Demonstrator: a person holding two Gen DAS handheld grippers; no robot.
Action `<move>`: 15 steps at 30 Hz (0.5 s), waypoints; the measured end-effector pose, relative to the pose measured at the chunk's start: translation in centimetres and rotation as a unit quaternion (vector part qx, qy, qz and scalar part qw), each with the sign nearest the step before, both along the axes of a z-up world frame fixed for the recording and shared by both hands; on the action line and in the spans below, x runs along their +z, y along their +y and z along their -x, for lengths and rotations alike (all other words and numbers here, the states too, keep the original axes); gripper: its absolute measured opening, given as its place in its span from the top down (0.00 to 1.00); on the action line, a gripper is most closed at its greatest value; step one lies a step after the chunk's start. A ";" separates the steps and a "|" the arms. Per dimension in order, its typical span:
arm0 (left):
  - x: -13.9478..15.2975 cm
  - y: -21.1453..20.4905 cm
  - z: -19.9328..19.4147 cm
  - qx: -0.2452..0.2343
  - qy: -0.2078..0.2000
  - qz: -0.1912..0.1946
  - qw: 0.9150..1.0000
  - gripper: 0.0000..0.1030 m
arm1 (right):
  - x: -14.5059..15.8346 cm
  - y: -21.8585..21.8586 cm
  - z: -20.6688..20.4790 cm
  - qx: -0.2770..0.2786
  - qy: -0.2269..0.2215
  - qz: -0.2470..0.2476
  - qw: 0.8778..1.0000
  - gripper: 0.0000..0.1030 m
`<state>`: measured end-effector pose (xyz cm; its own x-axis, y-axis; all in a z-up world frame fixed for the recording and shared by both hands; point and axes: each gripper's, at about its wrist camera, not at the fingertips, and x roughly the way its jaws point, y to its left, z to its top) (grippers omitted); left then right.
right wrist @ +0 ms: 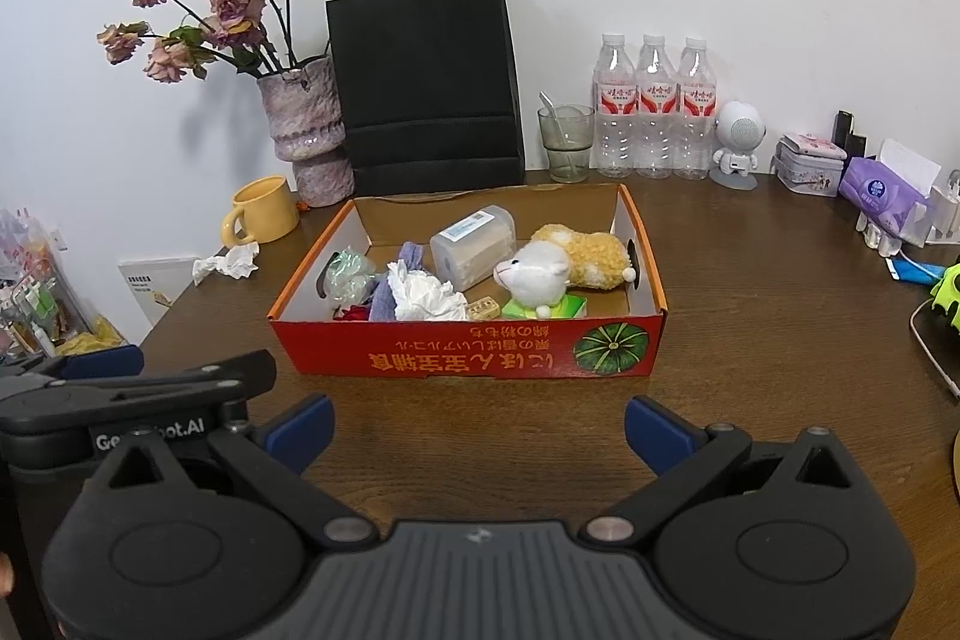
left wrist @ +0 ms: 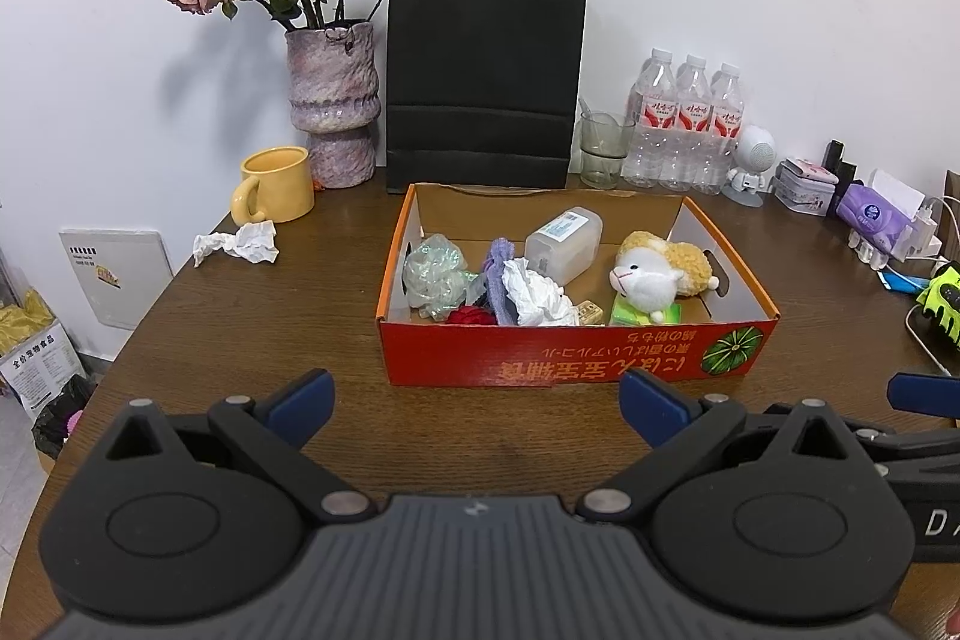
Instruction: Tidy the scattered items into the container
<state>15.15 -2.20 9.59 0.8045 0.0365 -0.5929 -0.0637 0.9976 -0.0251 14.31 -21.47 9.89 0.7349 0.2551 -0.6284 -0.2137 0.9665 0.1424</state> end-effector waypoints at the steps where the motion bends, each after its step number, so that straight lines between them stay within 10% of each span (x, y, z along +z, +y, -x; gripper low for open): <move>1: 0.0 0.0 0.0 0.000 0.000 0.000 1.000 0.00 | 0.0 0.0 0.0 0.000 0.000 0.000 1.000 0.00; 15: -0.3 -0.2 -0.1 -0.003 0.004 -0.002 1.000 0.00 | -0.2 0.1 0.0 -0.004 0.002 0.003 1.000 0.00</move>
